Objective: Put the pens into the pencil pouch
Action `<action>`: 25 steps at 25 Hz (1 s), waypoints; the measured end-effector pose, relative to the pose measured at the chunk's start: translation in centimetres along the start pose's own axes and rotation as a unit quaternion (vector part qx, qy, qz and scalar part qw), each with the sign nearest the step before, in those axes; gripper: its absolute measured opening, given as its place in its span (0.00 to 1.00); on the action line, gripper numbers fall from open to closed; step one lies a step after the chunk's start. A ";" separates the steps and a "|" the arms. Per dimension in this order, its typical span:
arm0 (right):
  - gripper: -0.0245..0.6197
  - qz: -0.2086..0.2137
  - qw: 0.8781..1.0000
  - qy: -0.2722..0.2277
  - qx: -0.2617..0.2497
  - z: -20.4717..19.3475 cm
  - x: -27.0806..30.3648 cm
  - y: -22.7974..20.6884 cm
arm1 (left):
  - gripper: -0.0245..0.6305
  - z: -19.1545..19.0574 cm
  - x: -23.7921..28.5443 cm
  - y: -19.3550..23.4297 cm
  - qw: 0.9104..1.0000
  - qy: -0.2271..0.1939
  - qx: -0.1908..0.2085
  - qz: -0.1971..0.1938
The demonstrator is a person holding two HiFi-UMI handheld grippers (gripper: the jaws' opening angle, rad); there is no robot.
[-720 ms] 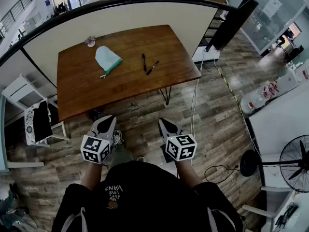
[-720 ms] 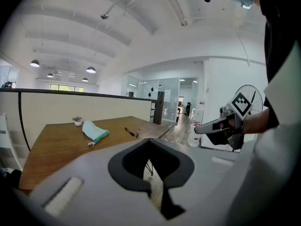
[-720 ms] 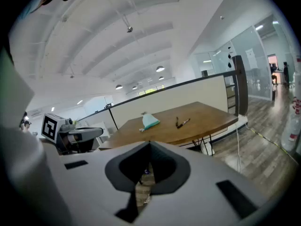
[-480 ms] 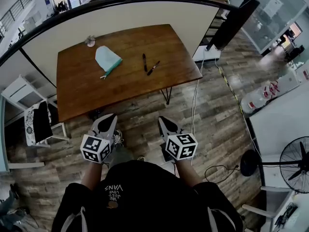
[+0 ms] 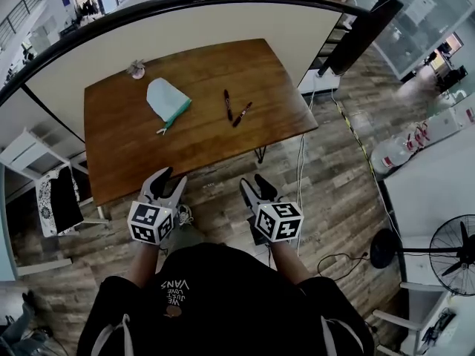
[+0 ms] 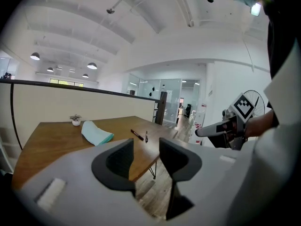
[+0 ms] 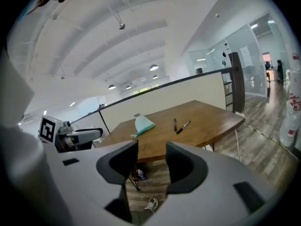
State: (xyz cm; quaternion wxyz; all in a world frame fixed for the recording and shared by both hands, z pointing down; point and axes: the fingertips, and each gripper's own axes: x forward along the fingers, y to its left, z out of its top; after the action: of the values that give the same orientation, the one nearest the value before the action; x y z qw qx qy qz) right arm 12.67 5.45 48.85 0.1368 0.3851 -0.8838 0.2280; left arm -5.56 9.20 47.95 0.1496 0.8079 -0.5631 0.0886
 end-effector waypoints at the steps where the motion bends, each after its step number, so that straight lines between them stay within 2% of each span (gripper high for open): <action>1: 0.28 -0.007 1.000 0.003 0.000 0.3 0.8 -0.1 | 0.28 0.2 0.5 0.9 1.000 0.003 0.000 -0.001; 14: 0.27 -0.104 0.994 0.010 0.029 3.1 10.2 -0.6 | 0.28 1.4 6.7 11.9 0.998 0.047 0.022 -0.044; 21: 0.27 -0.155 0.987 0.008 0.051 3.3 13.2 -1.2 | 0.27 1.1 9.4 15.3 0.992 0.074 0.059 -0.083; 25: 0.27 -0.168 0.985 0.026 0.041 3.1 14.8 -1.8 | 0.28 0.8 11.1 16.3 0.990 0.084 0.068 -0.093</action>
State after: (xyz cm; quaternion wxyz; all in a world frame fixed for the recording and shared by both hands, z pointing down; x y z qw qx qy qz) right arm 3.96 -6.41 52.88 0.1806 0.5275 -0.7923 0.2477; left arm -16.99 -6.10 53.00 0.1484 0.8546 -0.4638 0.1803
